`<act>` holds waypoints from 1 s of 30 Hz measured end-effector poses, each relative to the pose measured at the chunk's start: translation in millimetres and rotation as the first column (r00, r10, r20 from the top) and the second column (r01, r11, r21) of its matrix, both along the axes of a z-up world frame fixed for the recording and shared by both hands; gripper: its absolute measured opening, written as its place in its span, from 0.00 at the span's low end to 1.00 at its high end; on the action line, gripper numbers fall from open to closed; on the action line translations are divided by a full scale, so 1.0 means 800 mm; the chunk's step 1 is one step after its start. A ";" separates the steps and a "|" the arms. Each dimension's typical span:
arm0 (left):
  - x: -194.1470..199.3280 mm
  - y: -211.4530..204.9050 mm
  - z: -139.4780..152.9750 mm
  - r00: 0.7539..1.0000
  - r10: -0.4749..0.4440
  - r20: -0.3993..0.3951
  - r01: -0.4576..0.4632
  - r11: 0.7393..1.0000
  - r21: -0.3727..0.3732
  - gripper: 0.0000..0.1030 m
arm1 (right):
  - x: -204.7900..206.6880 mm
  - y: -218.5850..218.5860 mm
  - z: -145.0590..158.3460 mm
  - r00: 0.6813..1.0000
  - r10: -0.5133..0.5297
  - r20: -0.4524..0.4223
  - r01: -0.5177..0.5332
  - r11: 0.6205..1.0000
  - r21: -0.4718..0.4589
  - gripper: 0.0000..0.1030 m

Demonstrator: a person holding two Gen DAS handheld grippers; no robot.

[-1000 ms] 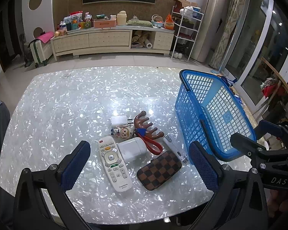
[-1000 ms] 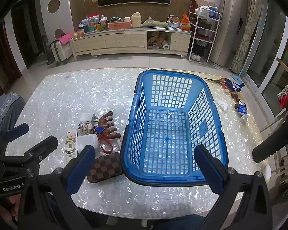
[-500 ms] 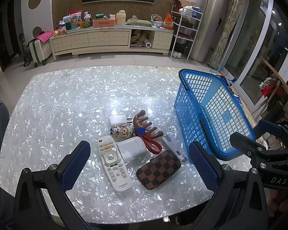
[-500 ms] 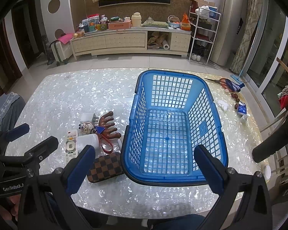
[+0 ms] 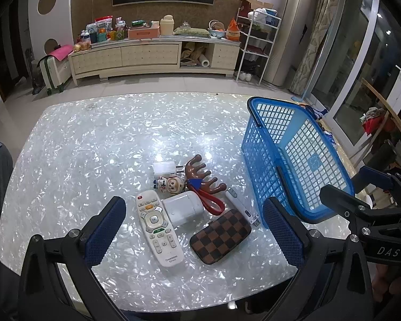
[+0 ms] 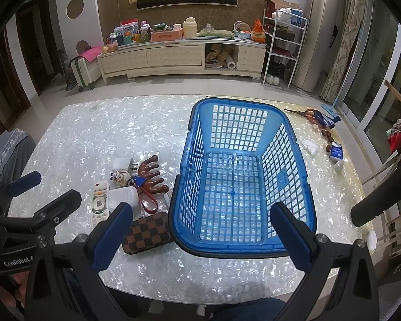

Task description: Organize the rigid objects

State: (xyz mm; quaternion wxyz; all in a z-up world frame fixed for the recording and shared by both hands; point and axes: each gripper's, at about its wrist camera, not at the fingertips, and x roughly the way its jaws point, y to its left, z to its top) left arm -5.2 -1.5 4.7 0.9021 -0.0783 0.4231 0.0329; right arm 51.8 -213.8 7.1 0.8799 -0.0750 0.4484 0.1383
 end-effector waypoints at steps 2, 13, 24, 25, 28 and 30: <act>0.000 0.000 0.001 1.000 0.002 0.000 -0.002 1.000 0.002 1.00 | 0.000 0.000 0.000 1.000 -0.001 -0.002 0.001 1.000 0.000 1.00; -0.003 0.002 -0.005 1.000 -0.001 -0.009 0.001 1.000 -0.018 1.00 | -0.001 0.000 -0.001 1.000 -0.002 -0.009 0.002 1.000 -0.005 1.00; 0.000 0.003 -0.007 1.000 -0.007 -0.013 0.007 1.000 -0.027 1.00 | -0.001 0.000 0.000 1.000 -0.004 -0.016 0.004 1.000 0.000 1.00; 0.001 0.003 -0.007 1.000 -0.008 -0.013 0.008 1.000 -0.026 1.00 | 0.000 0.000 -0.001 1.000 -0.004 -0.018 0.004 1.000 0.003 1.00; 0.006 0.002 -0.007 1.000 -0.017 -0.025 0.016 1.000 -0.021 1.00 | 0.001 0.000 -0.002 1.000 -0.005 -0.026 0.005 1.000 0.011 1.00; 0.010 0.000 -0.007 0.999 -0.024 -0.035 0.023 1.000 -0.018 1.00 | 0.003 -0.001 -0.004 0.999 0.001 -0.039 -0.001 1.000 0.022 1.00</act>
